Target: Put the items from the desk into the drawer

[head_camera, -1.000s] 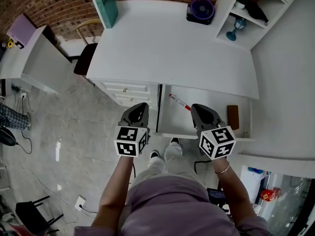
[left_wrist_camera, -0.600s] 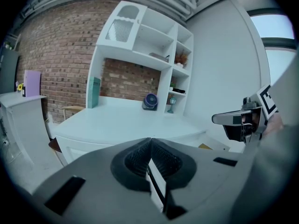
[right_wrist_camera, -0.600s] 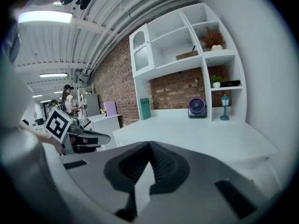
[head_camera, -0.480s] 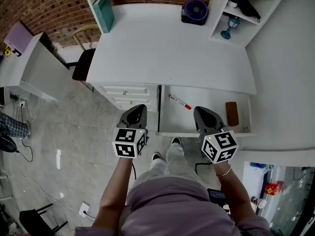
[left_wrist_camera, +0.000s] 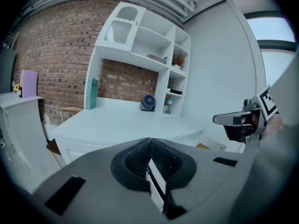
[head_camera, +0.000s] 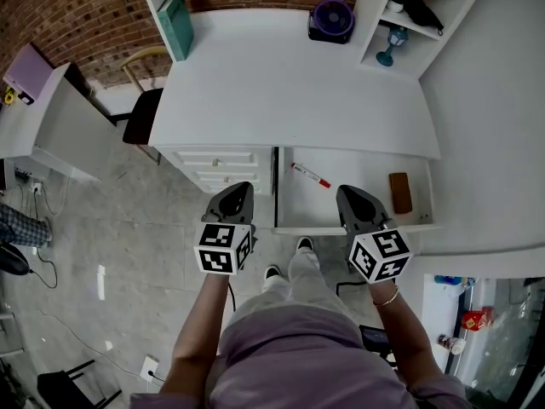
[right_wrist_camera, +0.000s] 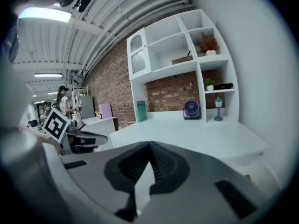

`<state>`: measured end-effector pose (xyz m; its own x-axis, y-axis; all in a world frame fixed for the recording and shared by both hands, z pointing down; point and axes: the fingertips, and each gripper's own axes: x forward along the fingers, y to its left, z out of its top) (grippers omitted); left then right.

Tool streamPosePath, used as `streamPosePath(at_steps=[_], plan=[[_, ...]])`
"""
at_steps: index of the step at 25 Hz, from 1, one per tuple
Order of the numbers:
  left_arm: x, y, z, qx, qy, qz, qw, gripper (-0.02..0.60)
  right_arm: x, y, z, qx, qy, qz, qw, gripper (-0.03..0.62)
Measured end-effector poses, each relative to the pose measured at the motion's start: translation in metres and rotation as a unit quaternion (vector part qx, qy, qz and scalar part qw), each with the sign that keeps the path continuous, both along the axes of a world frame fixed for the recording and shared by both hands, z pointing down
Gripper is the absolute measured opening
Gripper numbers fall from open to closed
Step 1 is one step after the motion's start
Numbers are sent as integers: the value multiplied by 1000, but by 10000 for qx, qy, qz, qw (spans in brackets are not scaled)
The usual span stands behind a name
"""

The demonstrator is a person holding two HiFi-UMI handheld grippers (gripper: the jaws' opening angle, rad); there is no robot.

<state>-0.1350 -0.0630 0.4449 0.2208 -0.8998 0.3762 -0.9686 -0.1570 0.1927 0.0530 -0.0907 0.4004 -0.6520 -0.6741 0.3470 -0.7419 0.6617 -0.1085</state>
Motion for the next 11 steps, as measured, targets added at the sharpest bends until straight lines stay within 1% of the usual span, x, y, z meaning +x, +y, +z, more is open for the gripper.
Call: streamPosePath(at_steps=[11], plan=[[-2, 8, 1, 26, 4, 86, 10000, -2, 1, 12, 1, 23, -31, 110, 9999, 3]])
